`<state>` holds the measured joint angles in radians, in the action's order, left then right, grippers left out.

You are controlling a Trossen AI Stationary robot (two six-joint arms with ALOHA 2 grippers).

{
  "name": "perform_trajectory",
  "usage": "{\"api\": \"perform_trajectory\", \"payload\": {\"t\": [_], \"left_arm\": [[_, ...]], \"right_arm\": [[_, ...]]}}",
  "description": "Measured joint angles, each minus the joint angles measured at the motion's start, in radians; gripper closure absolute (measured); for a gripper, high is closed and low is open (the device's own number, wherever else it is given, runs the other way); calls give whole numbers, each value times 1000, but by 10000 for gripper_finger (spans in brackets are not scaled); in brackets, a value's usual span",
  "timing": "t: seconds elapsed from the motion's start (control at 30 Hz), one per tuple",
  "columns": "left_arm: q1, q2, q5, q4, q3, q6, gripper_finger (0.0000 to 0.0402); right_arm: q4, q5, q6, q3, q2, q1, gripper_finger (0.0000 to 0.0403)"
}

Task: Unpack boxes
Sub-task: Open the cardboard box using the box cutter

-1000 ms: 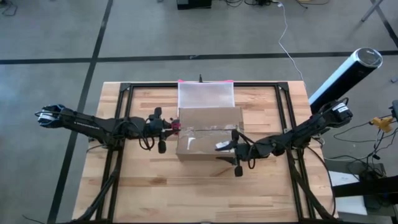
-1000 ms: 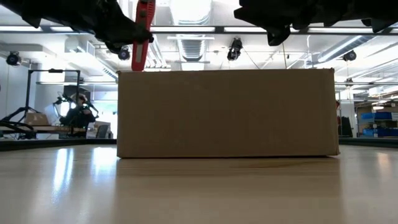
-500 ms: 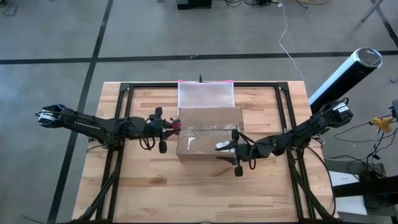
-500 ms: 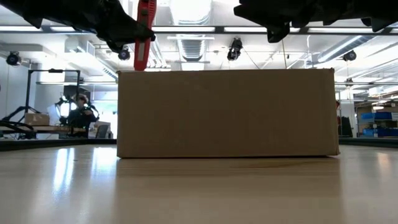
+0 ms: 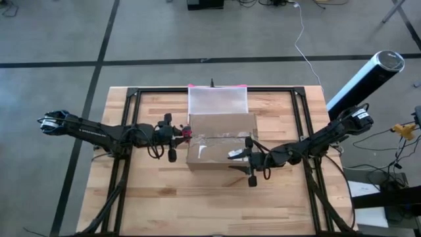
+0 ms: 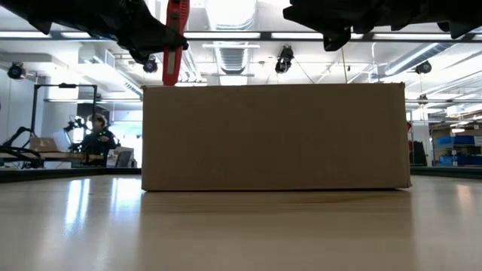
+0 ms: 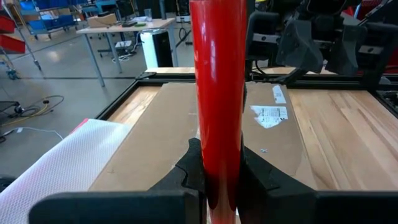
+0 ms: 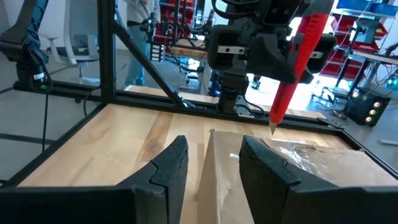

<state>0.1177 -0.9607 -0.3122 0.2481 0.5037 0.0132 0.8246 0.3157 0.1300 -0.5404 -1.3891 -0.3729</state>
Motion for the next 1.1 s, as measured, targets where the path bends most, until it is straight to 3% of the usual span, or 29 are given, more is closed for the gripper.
{"api": "perform_trajectory", "payload": {"t": [0.23, 0.53, 1.1], "left_arm": [[0, 0, 0, 5, 0, -5, 367], [0, 0, 0, 31, -1, -44, 367], [0, 0, 0, 55, -1, -73, 367]], "right_arm": [[-17, -3, -20, -1, -8, -3, 284], [-138, -9, -51, -70, -92, -8, 244], [-216, 65, 61, -169, -201, -6, 187]]}}
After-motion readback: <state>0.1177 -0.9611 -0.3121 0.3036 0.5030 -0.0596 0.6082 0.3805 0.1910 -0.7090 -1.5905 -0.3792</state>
